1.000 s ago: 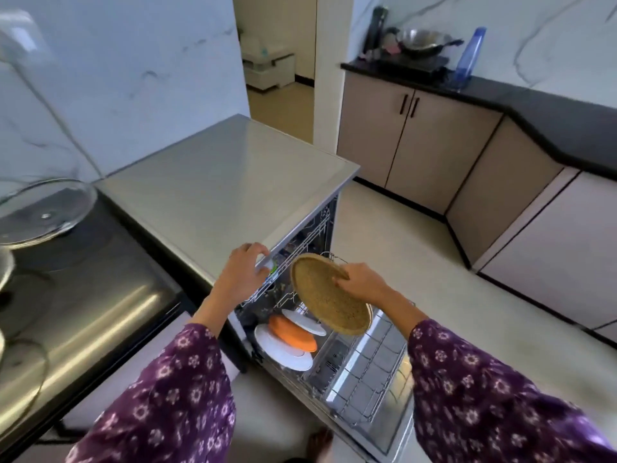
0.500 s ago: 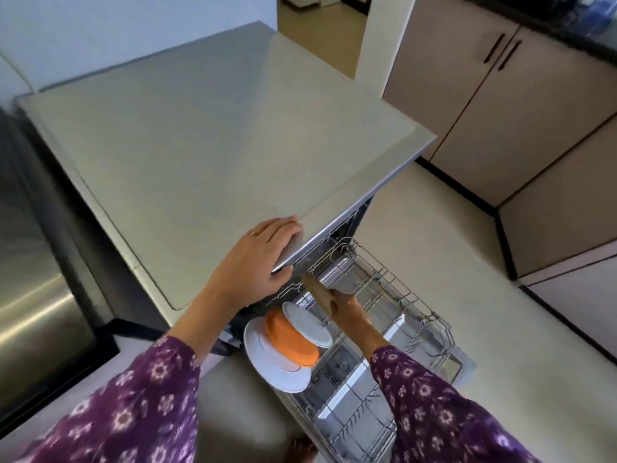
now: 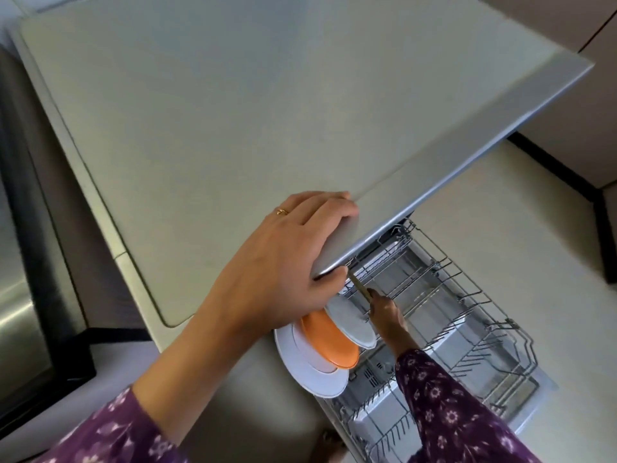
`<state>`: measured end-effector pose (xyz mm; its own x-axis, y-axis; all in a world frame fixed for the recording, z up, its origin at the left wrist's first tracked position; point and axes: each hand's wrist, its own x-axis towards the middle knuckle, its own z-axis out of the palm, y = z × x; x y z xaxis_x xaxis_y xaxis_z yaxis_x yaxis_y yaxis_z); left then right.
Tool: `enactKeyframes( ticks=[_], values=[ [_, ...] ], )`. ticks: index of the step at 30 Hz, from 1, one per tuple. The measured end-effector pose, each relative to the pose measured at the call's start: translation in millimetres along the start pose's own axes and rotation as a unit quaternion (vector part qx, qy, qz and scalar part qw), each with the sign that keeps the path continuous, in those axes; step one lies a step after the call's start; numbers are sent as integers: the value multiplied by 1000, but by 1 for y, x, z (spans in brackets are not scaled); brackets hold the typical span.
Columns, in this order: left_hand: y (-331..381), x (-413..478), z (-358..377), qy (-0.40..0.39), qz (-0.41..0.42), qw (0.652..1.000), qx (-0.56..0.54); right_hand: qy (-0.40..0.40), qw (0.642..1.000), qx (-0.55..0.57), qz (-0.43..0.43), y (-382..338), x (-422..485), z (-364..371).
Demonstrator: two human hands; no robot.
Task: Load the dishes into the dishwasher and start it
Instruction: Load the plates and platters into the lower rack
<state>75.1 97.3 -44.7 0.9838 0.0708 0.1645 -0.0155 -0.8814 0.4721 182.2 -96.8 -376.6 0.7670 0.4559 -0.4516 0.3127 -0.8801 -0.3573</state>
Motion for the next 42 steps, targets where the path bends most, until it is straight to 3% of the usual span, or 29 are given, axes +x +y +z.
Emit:
enactKeyframes(
  ticks=[8, 14, 21, 29, 35, 42],
  values=[
    [1, 0, 3, 13, 9, 1000, 22, 15, 1000, 8, -13, 6, 17, 33],
    [3, -2, 4, 24, 15, 998, 49, -32, 999, -4, 9, 2, 4, 28],
    [7, -5, 3, 30, 23, 998, 56, -57, 997, -58, 11, -15, -31, 10],
    [6, -6, 2, 38, 43, 997, 59, -43, 999, -17, 21, -51, -108, -17],
    [22, -31, -9, 49, 39, 996, 55, 14, 996, 17, -82, -99, -180, -70],
    [37, -159, -56, 66, -12, 995, 67, 105, 973, 20, -205, -185, -289, -147]
  ],
)
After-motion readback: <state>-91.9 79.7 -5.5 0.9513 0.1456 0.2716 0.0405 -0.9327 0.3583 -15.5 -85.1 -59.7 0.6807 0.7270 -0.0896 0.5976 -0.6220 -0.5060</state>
